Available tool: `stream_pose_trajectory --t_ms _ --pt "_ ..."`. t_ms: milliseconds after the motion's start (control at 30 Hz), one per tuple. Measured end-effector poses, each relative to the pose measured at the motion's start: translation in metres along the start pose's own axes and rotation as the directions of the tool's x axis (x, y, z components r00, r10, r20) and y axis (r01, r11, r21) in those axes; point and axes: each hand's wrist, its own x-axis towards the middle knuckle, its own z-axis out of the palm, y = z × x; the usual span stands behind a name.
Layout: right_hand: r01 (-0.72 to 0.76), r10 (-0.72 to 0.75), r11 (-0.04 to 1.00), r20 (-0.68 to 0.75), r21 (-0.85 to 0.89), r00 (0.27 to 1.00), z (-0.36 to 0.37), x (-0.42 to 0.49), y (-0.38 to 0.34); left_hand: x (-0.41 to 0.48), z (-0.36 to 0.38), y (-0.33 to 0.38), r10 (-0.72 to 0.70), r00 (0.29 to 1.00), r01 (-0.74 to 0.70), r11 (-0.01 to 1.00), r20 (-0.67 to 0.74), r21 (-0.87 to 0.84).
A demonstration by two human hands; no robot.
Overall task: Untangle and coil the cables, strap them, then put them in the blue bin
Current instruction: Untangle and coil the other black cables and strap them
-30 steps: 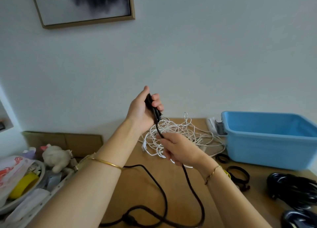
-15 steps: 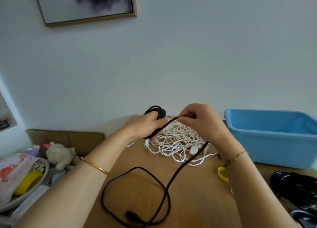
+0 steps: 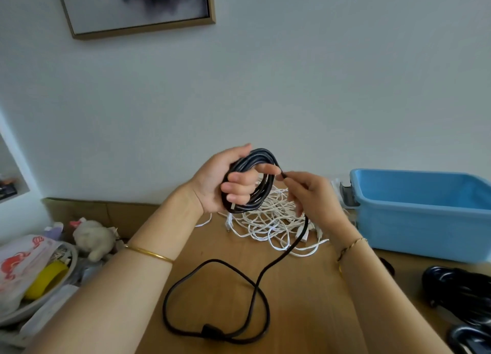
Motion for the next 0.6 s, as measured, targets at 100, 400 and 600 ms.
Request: stream_pose_trajectory --t_ms 100,400,600 --pt "-0.069 0.06 0.994 0.105 0.086 0.993 0.022 -0.014 -0.001 0.004 0.006 0.001 0.124 0.991 -0.133 0.97 -0.06 -0.205" --pt "-0.246 0.219 0.969 0.44 0.004 0.871 0.038 -0.034 -0.029 0.024 0.007 -0.004 0.327 0.832 -0.473 0.84 -0.447 -0.265" --pt "-0.252 0.155 0.961 0.537 0.112 0.829 0.021 -0.046 -0.058 0.025 -0.009 -0.008 0.562 0.646 -0.307 0.811 -0.516 0.498"
